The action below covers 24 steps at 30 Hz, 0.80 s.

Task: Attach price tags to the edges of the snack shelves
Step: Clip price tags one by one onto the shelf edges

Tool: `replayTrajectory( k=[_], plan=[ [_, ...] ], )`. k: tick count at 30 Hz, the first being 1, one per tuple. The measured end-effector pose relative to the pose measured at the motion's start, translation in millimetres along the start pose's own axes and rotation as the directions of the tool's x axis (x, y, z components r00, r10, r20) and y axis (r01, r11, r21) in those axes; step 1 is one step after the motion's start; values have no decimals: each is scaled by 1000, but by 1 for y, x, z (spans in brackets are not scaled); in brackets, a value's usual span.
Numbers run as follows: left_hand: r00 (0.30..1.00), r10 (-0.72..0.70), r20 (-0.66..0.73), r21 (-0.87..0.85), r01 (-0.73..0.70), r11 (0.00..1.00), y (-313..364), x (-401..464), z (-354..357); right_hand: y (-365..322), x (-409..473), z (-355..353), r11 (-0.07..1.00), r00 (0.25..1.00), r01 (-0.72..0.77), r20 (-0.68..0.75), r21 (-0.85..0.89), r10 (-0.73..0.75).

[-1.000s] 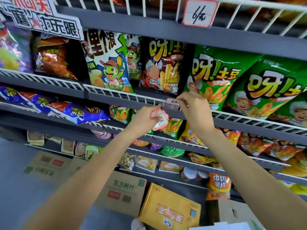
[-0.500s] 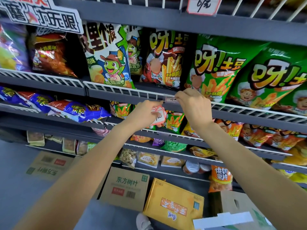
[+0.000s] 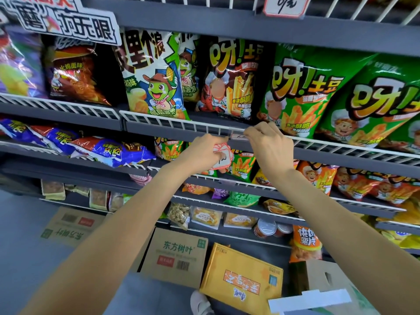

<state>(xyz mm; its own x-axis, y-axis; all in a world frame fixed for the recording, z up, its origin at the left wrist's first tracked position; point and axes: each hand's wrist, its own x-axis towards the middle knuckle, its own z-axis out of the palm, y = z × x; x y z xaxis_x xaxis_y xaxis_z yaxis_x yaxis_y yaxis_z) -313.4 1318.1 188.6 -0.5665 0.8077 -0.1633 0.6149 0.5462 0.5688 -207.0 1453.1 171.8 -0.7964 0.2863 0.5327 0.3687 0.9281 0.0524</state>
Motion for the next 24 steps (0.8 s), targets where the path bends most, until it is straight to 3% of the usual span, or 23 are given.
replayTrajectory(
  k=[11, 24],
  plan=[
    [1000, 18, -21, 1, -18, 1000, 1, 6, -1, 2, -2, -1, 996, 997, 41, 70, -85, -35],
    [999, 44, -4, -146, -45, 988, 2, 11, -2, 9, -2, -10, 980, 978, 166, 143, -112, -150]
  ],
)
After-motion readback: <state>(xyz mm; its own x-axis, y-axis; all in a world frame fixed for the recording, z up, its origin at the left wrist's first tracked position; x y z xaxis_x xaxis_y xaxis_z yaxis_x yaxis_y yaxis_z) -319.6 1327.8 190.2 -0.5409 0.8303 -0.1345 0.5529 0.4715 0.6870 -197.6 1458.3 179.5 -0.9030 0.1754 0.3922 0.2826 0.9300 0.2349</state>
